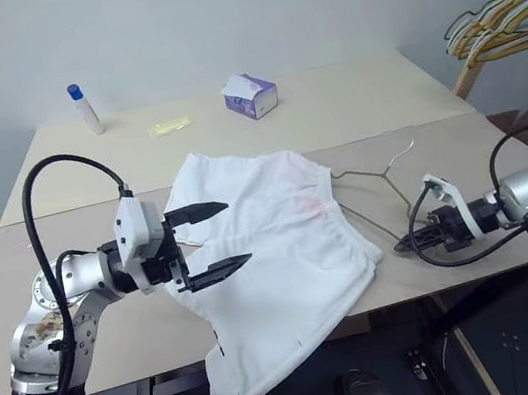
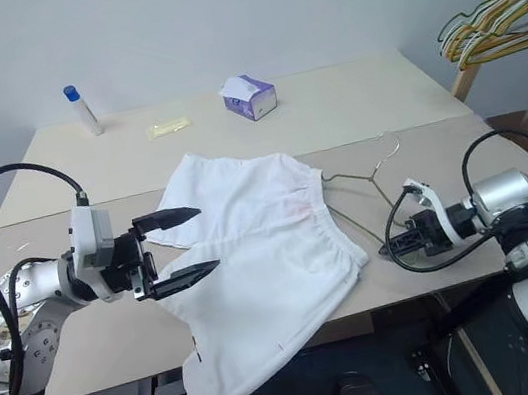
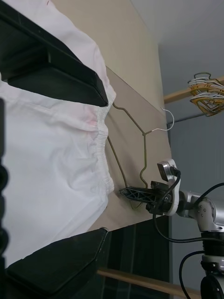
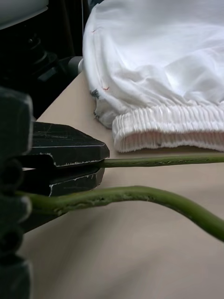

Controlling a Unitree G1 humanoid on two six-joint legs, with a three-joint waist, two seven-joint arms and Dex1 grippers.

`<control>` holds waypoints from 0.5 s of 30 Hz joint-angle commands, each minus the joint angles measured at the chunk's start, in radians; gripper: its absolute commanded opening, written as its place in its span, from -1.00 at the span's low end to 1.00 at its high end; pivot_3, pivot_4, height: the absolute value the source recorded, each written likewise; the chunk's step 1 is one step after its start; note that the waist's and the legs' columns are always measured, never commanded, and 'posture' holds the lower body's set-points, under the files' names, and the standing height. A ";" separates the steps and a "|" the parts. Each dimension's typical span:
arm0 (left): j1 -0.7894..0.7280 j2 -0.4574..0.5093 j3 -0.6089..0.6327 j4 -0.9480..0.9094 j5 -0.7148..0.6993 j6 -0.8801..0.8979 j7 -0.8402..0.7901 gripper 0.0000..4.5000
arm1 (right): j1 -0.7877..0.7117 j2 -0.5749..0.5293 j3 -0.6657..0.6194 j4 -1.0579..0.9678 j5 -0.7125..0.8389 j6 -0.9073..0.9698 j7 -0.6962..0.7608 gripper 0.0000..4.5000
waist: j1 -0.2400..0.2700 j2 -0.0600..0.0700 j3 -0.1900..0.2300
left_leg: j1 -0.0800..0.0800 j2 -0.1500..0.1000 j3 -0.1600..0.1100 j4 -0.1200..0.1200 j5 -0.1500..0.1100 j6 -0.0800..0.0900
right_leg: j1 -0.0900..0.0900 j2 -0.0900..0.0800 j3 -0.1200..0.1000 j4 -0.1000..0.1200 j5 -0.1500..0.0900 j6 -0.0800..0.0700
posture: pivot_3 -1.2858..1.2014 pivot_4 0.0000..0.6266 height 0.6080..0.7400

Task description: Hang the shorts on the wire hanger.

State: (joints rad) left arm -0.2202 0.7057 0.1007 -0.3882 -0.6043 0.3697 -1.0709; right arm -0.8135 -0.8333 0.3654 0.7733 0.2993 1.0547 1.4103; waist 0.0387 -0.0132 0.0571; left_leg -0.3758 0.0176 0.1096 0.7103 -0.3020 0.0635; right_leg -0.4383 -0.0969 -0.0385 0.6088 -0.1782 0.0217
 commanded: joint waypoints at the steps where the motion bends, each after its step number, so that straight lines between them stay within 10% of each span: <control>1: -0.010 -0.001 0.011 -0.017 -0.001 -0.027 0.004 0.99 | -0.047 0.015 -0.016 0.045 -0.034 -0.053 0.026 -1.00 | 0.001 0.000 0.000 | 0.000 0.000 0.000 0.000 0.000 0.000 | 0.000 0.000 0.000 0.000 0.000 0.000 | 0.14 -0.89 1.00; 15: 0.023 -0.001 0.021 -0.035 0.014 -0.052 0.025 0.99 | 0.030 -0.205 0.199 -0.314 0.110 -0.021 0.204 -1.00 | 0.012 0.001 0.000 | -0.004 0.000 -0.001 0.000 0.000 -0.001 | -0.002 -0.002 -0.002 -0.001 0.000 0.000 | 0.16 -0.94 1.00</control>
State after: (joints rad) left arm -0.1942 0.7049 0.1025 -0.3962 -0.5891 0.3395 -1.0550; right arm -0.7957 -1.0157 0.5494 0.5415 0.3522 1.0031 1.5512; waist 0.0504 -0.0123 0.0566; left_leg -0.3799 0.0183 0.1084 0.7104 -0.3018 0.0629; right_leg -0.4405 -0.0986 -0.0406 0.6073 -0.1783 0.0221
